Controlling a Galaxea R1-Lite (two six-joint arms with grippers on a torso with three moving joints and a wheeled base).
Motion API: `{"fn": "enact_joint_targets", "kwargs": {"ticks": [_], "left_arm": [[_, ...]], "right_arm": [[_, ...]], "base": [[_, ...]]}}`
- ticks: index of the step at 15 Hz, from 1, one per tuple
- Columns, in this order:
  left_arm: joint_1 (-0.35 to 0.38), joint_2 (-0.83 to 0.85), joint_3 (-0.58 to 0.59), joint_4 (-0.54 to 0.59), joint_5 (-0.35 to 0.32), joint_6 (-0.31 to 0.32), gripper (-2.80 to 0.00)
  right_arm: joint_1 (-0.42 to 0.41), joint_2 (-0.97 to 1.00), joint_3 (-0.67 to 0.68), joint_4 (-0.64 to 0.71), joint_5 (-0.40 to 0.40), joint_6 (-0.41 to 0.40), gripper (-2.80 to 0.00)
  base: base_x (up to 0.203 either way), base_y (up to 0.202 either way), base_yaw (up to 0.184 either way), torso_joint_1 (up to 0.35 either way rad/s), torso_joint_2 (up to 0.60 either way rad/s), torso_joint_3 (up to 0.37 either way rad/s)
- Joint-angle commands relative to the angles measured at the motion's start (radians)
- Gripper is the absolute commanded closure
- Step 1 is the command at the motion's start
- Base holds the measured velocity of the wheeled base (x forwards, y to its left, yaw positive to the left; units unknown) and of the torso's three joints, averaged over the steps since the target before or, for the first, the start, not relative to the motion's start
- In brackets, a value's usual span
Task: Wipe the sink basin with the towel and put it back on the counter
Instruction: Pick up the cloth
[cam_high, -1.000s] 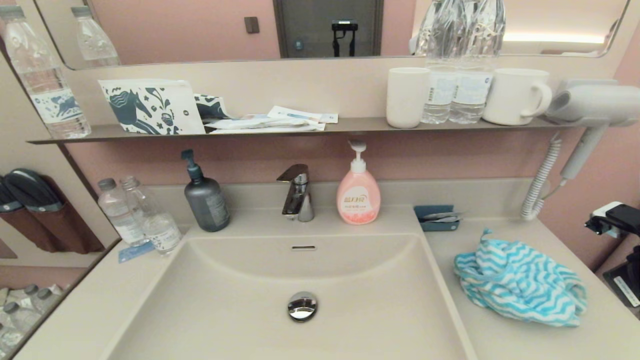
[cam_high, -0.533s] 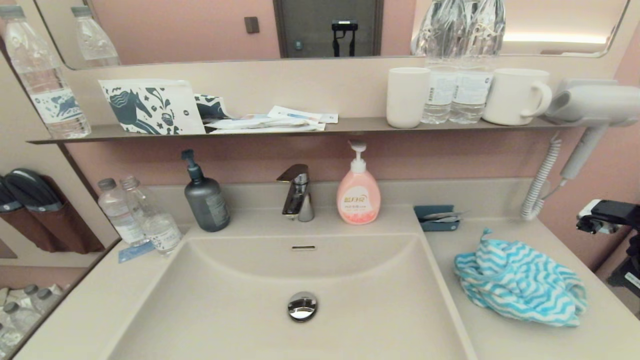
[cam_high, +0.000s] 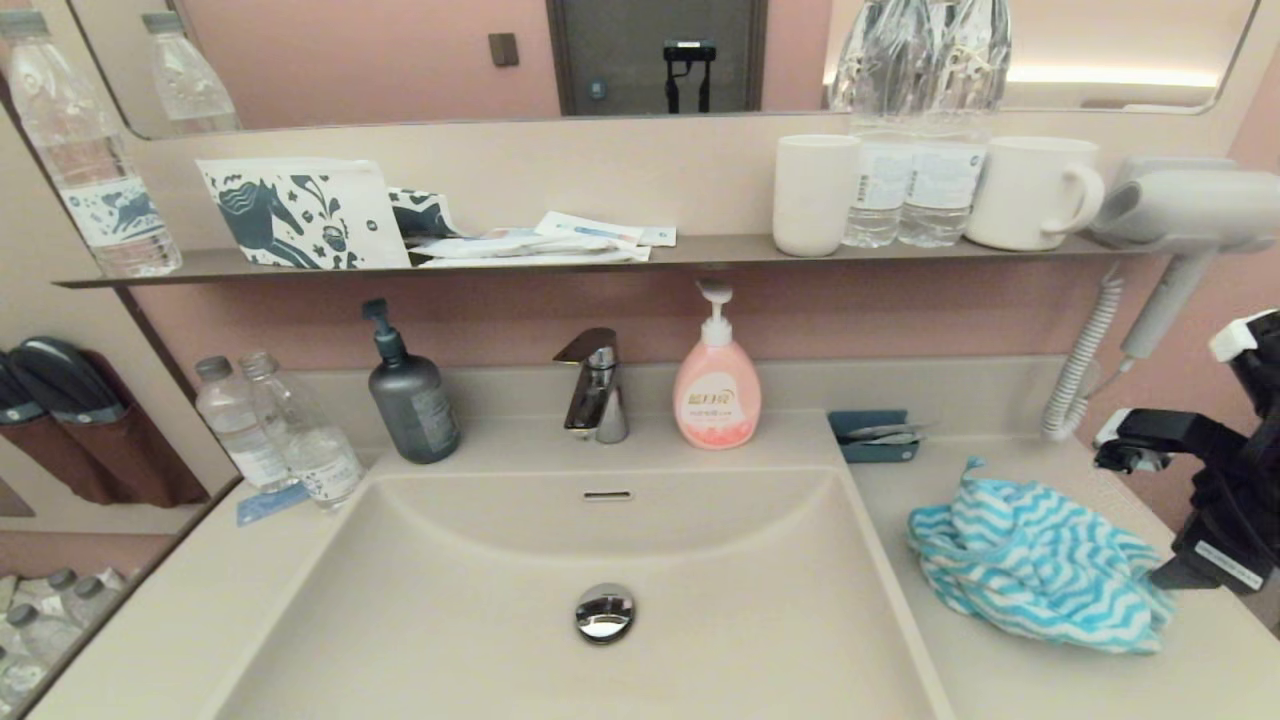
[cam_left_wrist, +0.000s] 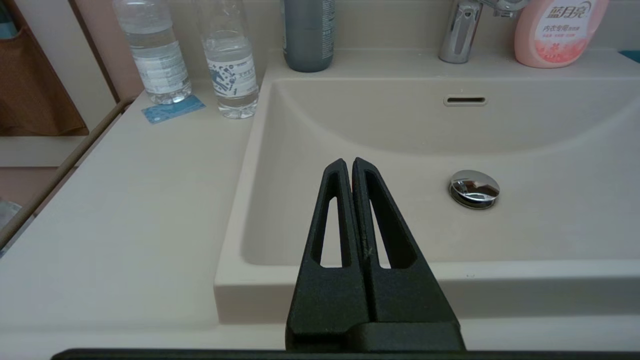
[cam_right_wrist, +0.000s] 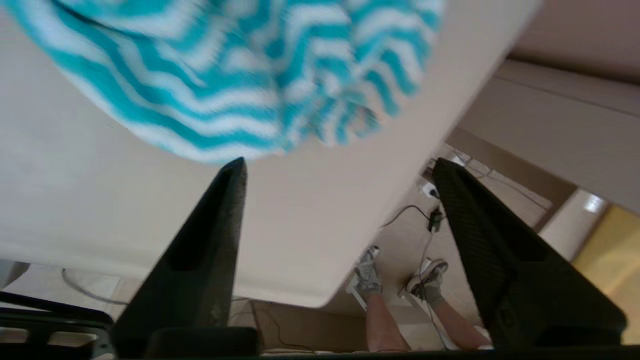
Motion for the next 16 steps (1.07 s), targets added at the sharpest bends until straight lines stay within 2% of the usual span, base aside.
{"fn": "enact_joint_targets", "kwargs": {"ticks": [1,5,9,13,16], "left_arm": [[0.000,0.001,0.000,0.000,0.000,-0.001,0.00],[0.000,0.001,0.000,0.000,0.000,-0.001,0.00],[0.000,0.001,0.000,0.000,0.000,0.001,0.00],[0.000,0.001,0.000,0.000,0.000,0.001,0.00],[0.000,0.001,-0.001,0.000,0.000,0.000,0.00]], "right_arm": [[0.039,0.057,-0.001,0.002,0.002,0.019,-2.80],[0.080,0.144,-0.004,-0.071,0.039,0.095,-2.80],[0.071,0.241,-0.055,-0.093,0.039,0.146,-2.80],[0.047,0.335,-0.097,-0.107,0.040,0.156,-2.80],[0.036,0.400,-0.104,-0.201,0.039,0.159,-2.80]], "base": [[0.000,0.000,0.000,0.000,0.00,0.000],[0.000,0.000,0.000,0.000,0.00,0.000],[0.000,0.000,0.000,0.000,0.00,0.000],[0.000,0.000,0.000,0.000,0.00,0.000],[0.000,0.000,0.000,0.000,0.00,0.000]]}}
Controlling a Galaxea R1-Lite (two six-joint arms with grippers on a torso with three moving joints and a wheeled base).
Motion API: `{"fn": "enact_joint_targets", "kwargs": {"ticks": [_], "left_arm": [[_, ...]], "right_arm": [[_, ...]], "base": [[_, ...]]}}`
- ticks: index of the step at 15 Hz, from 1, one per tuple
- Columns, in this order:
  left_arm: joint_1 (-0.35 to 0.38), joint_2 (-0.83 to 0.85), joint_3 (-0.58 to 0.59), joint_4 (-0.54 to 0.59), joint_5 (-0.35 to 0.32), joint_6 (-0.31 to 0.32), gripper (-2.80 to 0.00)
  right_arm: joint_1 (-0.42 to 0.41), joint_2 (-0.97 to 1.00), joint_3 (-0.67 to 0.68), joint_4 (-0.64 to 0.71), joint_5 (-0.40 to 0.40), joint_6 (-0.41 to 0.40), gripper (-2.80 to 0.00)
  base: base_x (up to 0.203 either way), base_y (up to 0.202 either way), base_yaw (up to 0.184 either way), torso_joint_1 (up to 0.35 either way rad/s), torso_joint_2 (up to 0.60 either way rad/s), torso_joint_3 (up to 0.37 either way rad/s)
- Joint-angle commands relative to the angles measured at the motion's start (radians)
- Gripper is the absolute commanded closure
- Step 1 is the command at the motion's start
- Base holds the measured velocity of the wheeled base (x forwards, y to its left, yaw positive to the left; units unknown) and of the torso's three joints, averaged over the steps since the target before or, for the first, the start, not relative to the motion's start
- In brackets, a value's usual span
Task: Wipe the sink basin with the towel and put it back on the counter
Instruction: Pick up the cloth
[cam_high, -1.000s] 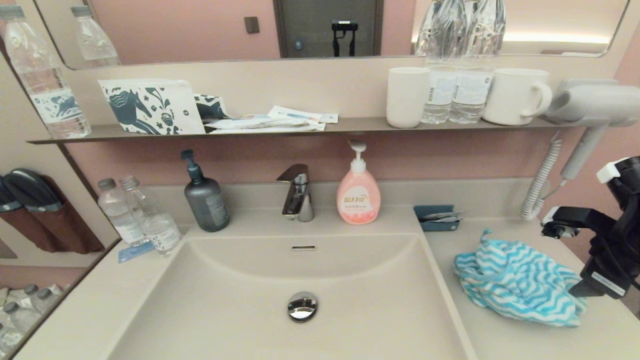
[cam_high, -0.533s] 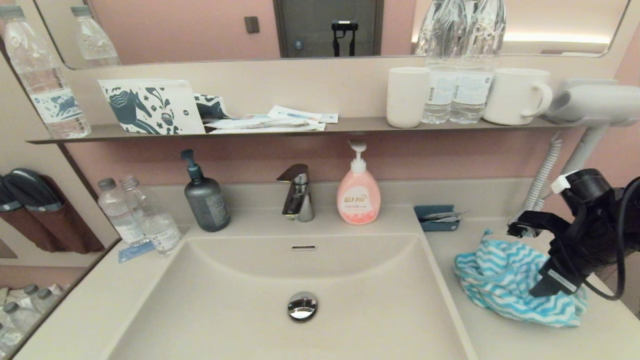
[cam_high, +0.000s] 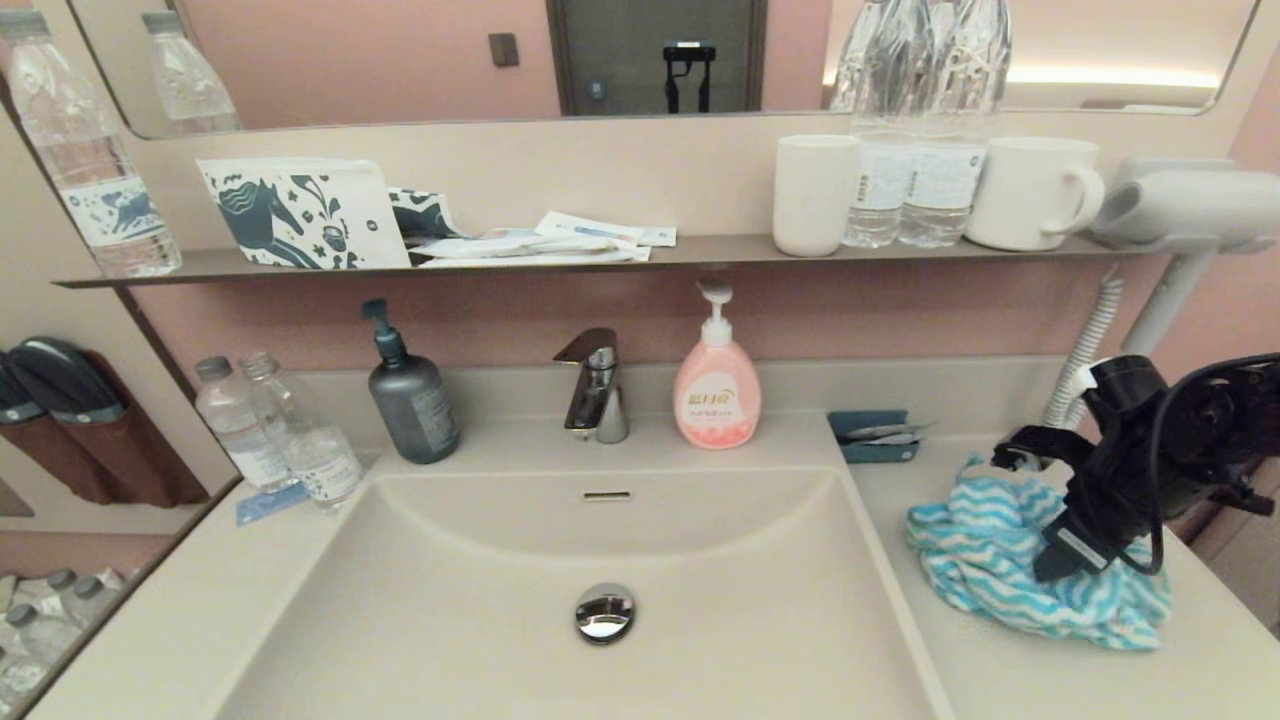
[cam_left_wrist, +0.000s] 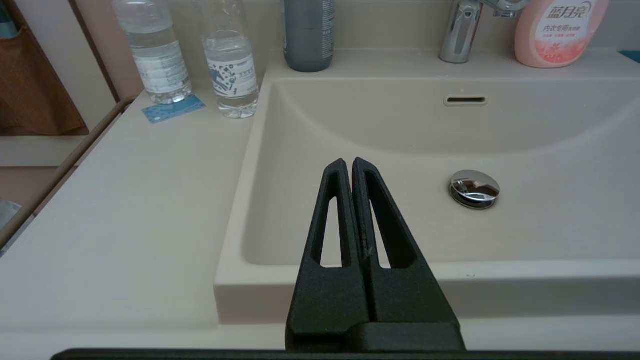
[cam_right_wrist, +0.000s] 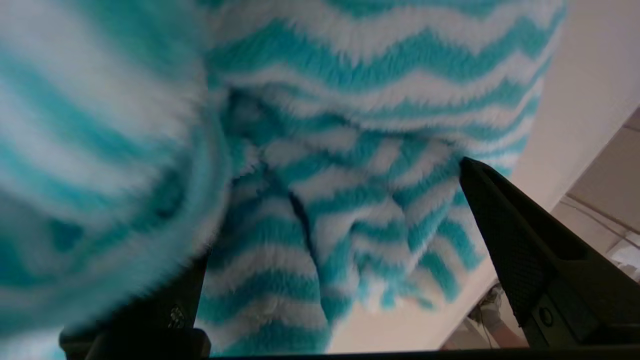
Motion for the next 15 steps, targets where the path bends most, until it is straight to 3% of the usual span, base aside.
{"fn": "enact_joint_targets", "kwargs": {"ticks": [1,4,5,15], "left_arm": [[0.000,0.001,0.000,0.000,0.000,0.000,0.00],[0.000,0.001,0.000,0.000,0.000,0.001,0.00],[0.000,0.001,0.000,0.000,0.000,0.000,0.00],[0.000,0.001,0.000,0.000,0.000,0.000,0.00]], "right_arm": [[-0.005,0.069,-0.001,-0.017,-0.004,-0.005,-2.80],[0.008,0.103,0.017,-0.018,-0.003,0.003,-2.80],[0.014,0.103,0.027,-0.018,-0.003,0.003,0.00],[0.041,-0.011,0.178,-0.013,0.032,0.019,0.00]], "base": [[0.000,0.000,0.000,0.000,0.00,0.000],[0.000,0.000,0.000,0.000,0.00,0.000],[0.000,0.000,0.000,0.000,0.00,0.000],[0.000,0.000,0.000,0.000,0.00,0.000]]}}
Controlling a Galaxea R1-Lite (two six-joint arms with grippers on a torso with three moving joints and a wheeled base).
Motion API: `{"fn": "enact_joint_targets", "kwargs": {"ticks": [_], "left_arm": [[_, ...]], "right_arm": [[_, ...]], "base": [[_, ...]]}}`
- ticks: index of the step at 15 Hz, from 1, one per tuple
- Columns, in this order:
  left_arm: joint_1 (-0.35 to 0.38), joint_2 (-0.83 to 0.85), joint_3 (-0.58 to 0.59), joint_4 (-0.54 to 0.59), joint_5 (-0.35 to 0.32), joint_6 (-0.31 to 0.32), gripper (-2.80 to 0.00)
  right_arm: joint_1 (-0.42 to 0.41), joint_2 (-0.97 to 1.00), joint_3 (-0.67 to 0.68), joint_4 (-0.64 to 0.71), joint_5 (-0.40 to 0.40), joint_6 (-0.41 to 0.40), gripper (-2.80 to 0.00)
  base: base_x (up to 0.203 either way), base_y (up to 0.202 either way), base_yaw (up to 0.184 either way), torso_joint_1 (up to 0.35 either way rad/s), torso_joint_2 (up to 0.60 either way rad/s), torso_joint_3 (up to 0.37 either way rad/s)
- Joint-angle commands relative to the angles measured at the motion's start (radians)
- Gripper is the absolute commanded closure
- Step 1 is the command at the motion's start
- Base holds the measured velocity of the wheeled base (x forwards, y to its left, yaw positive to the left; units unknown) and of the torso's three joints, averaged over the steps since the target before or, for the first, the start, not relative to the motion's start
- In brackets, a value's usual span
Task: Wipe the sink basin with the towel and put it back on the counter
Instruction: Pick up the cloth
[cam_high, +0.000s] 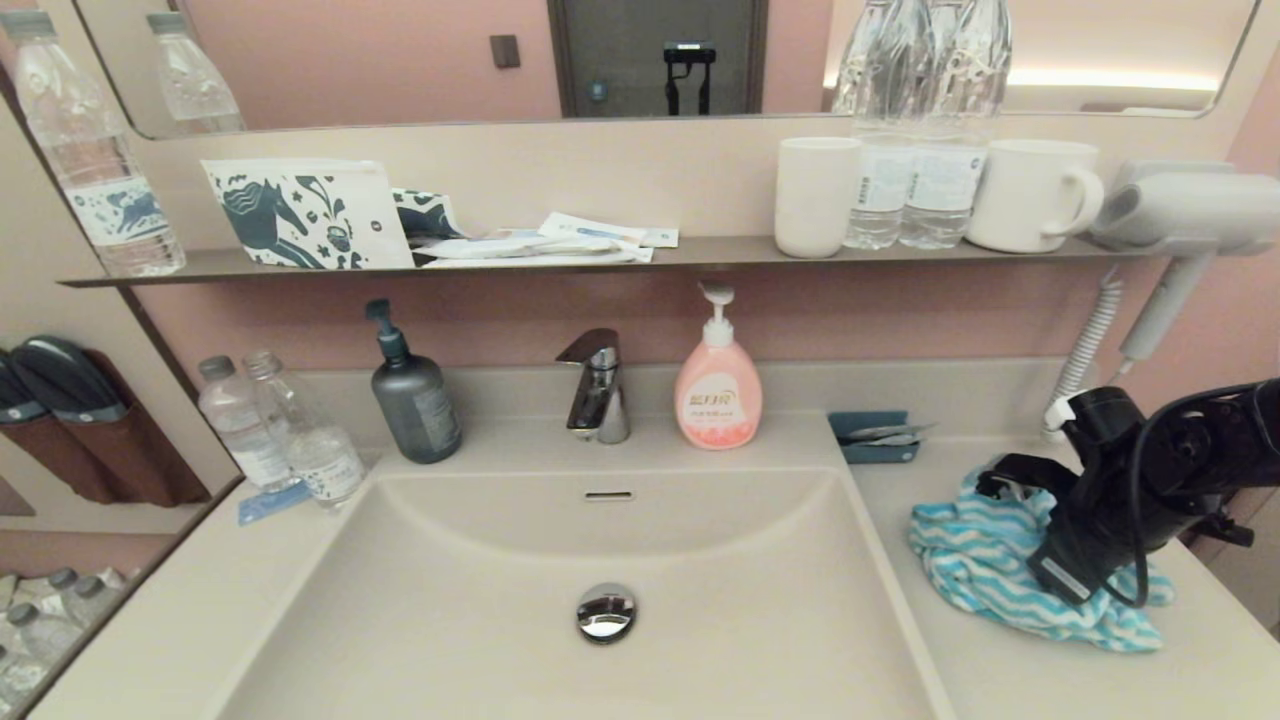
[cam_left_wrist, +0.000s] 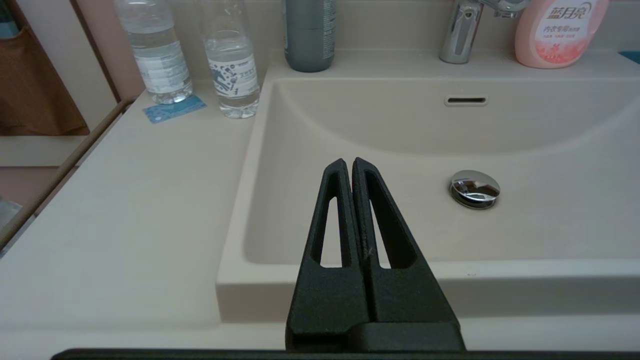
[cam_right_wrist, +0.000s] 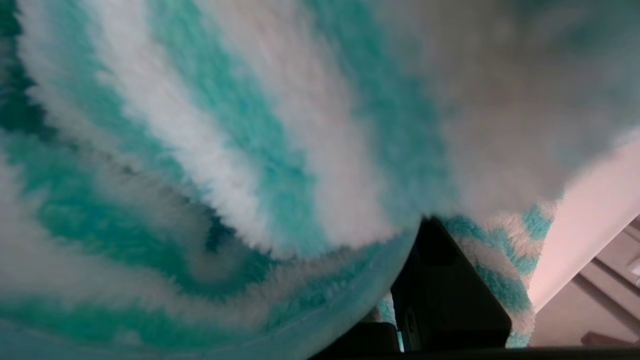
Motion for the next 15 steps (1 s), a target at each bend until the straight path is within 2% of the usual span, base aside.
{"fn": "enact_joint_targets", "kwargs": {"ticks": [1,5,11,15], "left_arm": [[0.000,0.001,0.000,0.000,0.001,0.001,0.00],[0.000,0.001,0.000,0.000,0.001,0.000,0.00],[0.000,0.001,0.000,0.000,0.001,-0.001,0.00],[0.000,0.001,0.000,0.000,0.001,0.000,0.00]], "right_arm": [[0.017,-0.058,0.071,0.012,0.015,0.007,0.00],[0.040,-0.139,0.201,0.011,0.061,0.033,0.00],[0.069,-0.307,0.408,0.011,0.038,0.024,0.00],[0.006,-0.297,0.428,0.009,-0.060,0.014,0.00]], "base": [[0.000,0.000,0.000,0.000,0.00,0.000],[0.000,0.000,0.000,0.000,0.00,0.000],[0.000,0.000,0.000,0.000,0.00,0.000],[0.000,0.000,0.000,0.000,0.00,0.000]]}}
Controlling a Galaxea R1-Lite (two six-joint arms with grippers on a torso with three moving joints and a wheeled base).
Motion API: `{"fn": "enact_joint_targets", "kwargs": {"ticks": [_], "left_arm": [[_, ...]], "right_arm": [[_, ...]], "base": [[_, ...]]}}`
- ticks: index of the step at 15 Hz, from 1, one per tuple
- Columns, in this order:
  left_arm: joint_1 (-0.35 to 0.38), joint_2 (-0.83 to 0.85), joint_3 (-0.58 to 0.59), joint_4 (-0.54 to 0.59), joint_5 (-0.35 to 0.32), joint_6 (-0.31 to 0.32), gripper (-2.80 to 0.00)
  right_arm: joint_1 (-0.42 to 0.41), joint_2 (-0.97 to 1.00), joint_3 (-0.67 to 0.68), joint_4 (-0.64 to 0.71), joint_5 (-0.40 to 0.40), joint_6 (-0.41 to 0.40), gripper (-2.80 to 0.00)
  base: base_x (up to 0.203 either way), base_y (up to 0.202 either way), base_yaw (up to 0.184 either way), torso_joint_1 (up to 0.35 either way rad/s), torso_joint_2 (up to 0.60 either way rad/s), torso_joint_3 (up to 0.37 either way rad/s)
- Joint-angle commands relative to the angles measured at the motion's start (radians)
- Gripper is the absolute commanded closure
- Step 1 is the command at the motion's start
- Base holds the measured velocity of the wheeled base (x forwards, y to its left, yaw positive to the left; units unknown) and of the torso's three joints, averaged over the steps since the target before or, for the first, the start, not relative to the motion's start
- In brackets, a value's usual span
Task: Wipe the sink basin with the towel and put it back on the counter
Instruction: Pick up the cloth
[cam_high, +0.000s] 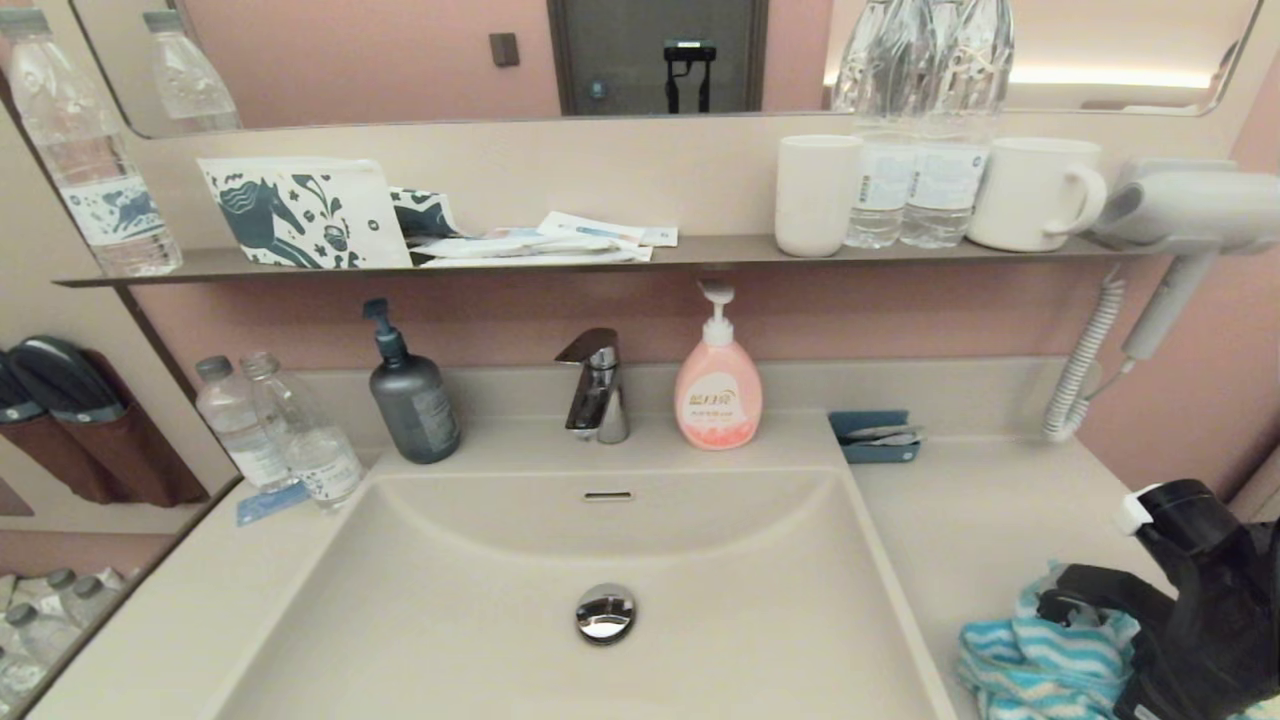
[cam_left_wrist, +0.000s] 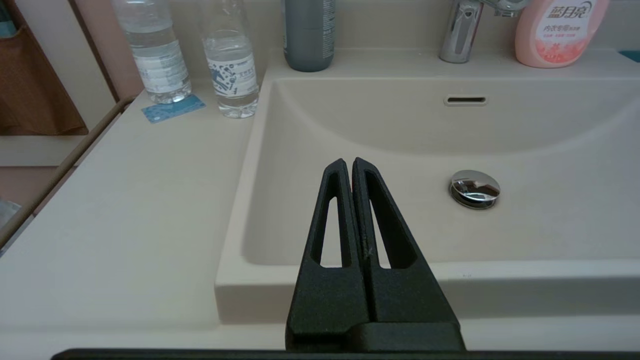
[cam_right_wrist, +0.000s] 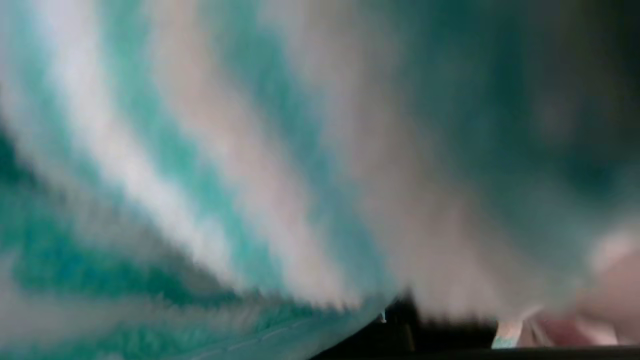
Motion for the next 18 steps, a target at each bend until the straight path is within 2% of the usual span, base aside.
{"fn": "enact_joint_targets", "kwargs": {"ticks": [1,6,10,13,15,18], "left_arm": [[0.000,0.001,0.000,0.000,0.001,0.001,0.00],[0.000,0.001,-0.002,0.000,0.001,0.001,0.00],[0.000,0.001,-0.001,0.000,0.001,0.000,0.00],[0.000,0.001,0.000,0.000,0.001,0.000,0.00],[0.000,0.001,0.000,0.000,0.001,0.000,0.00],[0.000,0.001,-0.002,0.000,0.001,0.000,0.00]], "right_arm": [[-0.050,0.015,-0.004,-0.010,-0.061,-0.007,0.00],[-0.172,0.125,-0.124,-0.058,-0.109,-0.002,0.00],[-0.225,0.277,-0.315,-0.106,-0.108,0.002,0.00],[-0.223,0.365,-0.452,-0.106,-0.107,0.004,0.00],[-0.196,0.401,-0.532,-0.105,-0.107,0.040,0.00],[-0.136,0.347,-0.585,0.000,-0.101,0.078,0.00]], "base": [[0.000,0.000,0.000,0.000,0.00,0.000],[0.000,0.000,0.000,0.000,0.00,0.000],[0.000,0.000,0.000,0.000,0.00,0.000],[0.000,0.000,0.000,0.000,0.00,0.000],[0.000,0.000,0.000,0.000,0.00,0.000],[0.000,0.000,0.000,0.000,0.00,0.000]]}}
